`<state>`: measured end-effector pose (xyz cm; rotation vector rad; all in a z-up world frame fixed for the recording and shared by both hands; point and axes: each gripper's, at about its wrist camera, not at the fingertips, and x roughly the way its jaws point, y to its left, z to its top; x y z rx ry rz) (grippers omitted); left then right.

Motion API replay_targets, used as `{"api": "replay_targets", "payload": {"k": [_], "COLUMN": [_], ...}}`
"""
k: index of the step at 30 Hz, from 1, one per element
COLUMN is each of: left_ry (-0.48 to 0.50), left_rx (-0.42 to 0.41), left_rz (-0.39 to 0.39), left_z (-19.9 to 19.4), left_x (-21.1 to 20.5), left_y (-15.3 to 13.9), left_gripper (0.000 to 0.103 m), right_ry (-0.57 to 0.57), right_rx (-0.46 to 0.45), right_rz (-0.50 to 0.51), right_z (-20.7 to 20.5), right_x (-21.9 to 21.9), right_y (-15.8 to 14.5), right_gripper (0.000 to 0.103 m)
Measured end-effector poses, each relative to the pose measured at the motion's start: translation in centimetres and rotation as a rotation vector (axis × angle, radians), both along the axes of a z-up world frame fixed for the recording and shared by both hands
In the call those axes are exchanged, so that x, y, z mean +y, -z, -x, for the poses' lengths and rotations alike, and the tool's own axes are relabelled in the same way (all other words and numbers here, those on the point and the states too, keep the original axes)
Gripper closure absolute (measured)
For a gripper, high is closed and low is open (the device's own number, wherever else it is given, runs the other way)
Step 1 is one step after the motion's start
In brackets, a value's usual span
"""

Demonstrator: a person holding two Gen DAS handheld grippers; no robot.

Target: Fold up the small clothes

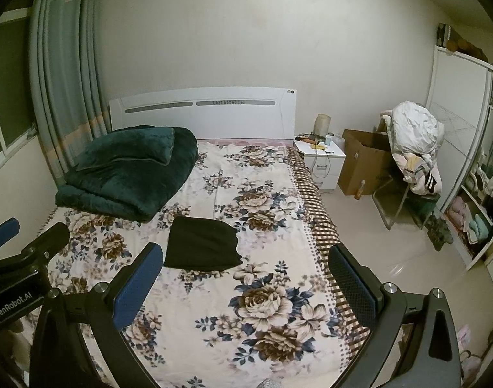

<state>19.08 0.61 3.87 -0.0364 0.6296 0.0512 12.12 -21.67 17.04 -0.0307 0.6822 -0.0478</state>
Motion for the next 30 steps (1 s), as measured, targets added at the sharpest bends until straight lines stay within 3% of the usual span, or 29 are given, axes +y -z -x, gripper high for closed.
{"api": "replay_targets", "payload": {"k": [30], "left_ry": [-0.009], "left_rx": [-0.014], "left_rz": [-0.002], "left_z": [0.1], "left_x": [0.1], "left_y": [-0.9], "left_gripper": [0.000], "right_ry": [0.008], "right_rx": [-0.006], "right_rz": [0.001], "right_z": [1.1], "right_x": [0.4], "right_y": [-0.2], "right_gripper": [0.000]}}
